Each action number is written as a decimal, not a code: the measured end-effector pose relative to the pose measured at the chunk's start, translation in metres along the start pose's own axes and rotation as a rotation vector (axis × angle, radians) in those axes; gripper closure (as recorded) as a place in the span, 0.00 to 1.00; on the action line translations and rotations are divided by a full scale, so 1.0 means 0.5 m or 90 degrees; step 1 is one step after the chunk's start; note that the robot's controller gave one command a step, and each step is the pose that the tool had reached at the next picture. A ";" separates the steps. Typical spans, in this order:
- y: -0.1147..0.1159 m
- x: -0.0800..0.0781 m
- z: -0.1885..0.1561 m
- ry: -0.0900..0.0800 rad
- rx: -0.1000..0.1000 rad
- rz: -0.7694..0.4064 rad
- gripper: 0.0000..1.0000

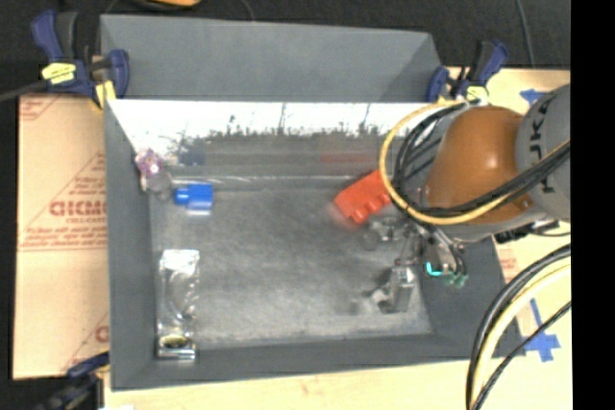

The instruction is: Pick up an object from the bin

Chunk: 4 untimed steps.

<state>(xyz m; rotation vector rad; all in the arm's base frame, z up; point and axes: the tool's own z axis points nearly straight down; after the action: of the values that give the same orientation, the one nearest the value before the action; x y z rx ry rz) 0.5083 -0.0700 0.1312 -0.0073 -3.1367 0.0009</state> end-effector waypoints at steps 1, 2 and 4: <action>-0.102 0.013 0.122 -0.005 0.003 -0.329 0.00; -0.012 0.002 0.061 -0.006 0.002 -0.727 0.00; -0.036 0.000 0.125 -0.003 -0.001 -0.939 0.00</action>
Offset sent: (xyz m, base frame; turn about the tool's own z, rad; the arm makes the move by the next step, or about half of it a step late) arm -0.0077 -0.0481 -0.0612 -0.5200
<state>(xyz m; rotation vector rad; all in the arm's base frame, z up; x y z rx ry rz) 0.5080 -0.0880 0.0685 2.1080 -2.3307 -0.0058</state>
